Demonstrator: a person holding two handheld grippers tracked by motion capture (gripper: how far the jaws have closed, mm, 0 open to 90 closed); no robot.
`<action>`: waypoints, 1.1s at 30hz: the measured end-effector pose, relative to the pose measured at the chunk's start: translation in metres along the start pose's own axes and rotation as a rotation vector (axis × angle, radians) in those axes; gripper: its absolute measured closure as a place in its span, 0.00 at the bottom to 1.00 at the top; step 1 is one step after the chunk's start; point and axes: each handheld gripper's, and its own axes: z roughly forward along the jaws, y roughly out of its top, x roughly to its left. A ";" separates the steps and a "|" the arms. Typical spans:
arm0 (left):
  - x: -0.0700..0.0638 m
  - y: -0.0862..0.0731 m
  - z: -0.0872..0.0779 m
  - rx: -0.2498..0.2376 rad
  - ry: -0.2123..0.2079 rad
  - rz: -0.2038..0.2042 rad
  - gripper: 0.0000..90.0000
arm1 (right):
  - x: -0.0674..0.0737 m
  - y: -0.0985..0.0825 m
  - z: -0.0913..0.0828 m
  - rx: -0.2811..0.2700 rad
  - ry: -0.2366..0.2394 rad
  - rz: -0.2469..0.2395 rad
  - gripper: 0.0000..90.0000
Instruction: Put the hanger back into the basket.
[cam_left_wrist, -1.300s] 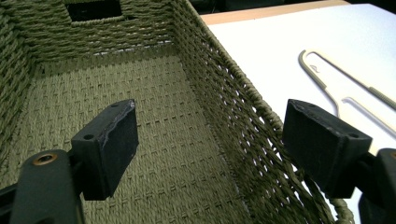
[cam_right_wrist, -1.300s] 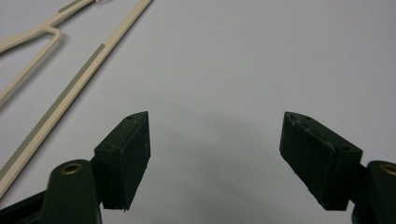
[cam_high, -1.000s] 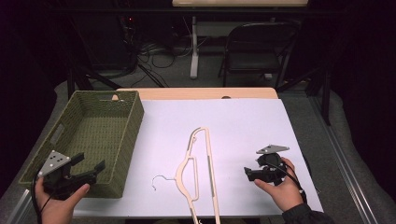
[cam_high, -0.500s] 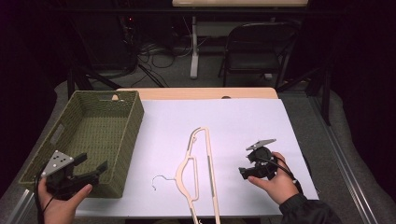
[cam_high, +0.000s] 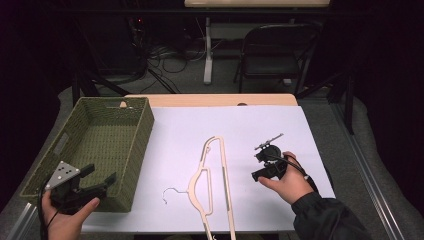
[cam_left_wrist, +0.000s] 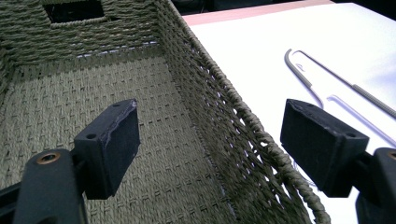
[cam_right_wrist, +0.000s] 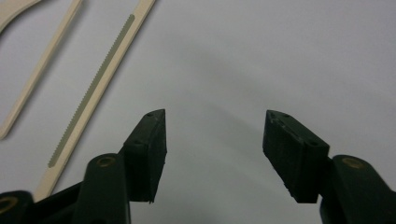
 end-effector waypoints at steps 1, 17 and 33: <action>0.000 0.000 0.000 -0.001 -0.001 0.000 0.22 | 0.000 0.003 0.000 0.008 0.003 0.004 0.47; -0.002 0.000 0.001 0.002 -0.008 0.006 0.22 | 0.017 0.024 0.008 0.048 0.037 -0.012 0.54; -0.006 0.000 0.003 0.003 -0.022 0.016 0.22 | 0.048 0.048 0.022 0.128 0.032 -0.048 0.56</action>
